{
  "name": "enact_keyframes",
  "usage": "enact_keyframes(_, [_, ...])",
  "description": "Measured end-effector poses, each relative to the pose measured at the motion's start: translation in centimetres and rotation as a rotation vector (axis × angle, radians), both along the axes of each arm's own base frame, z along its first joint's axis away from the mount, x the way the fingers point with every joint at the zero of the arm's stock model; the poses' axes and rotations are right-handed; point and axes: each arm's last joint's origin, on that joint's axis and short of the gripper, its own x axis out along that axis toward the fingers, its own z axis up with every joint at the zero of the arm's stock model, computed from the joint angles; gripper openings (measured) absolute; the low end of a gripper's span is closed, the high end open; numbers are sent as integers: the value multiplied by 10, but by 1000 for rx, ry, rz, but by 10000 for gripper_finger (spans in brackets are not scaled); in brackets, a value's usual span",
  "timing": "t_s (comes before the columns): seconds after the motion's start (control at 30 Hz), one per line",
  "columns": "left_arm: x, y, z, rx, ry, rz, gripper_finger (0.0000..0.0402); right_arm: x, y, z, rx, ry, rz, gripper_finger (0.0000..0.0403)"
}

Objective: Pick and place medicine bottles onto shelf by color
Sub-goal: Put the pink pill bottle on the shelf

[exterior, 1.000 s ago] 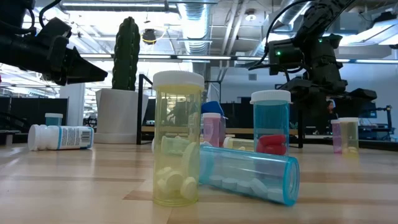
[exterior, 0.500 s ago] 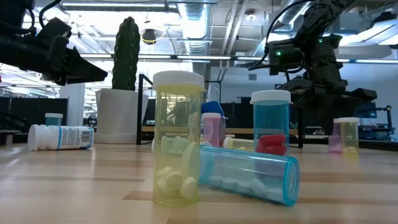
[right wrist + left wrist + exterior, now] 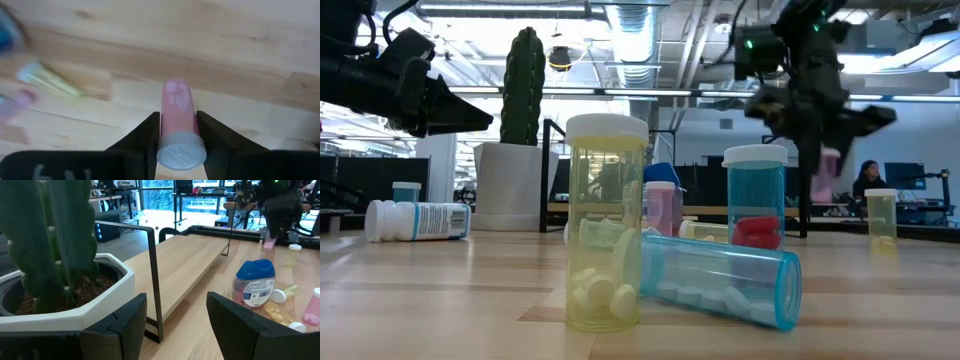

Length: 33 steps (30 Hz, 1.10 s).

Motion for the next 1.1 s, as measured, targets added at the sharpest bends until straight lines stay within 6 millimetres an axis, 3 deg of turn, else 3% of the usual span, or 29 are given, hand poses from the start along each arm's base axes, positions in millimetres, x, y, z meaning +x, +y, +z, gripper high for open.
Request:
enact_keyframes(0.33, [0, 0, 0, 0, 1, 0, 196, 12, -9, 47, -200, -48, -20, 115])
enact_keyframes(0.57, [0, 0, 0, 0, 0, 0, 196, 14, -17, 51, -237, -57, -44, 114])
enact_keyframes(0.73, [0, 0, 0, 0, 0, 0, 196, 37, -27, 34, -219, -8, -42, 113])
enact_keyframes(0.87, [0, 0, 0, 0, 0, 0, 196, 65, -33, 25, -146, 82, 77, 117])
enact_keyframes(1.1, [0, 0, 0, 0, 0, 0, 196, 104, -54, 34, -146, 68, 303, 131])
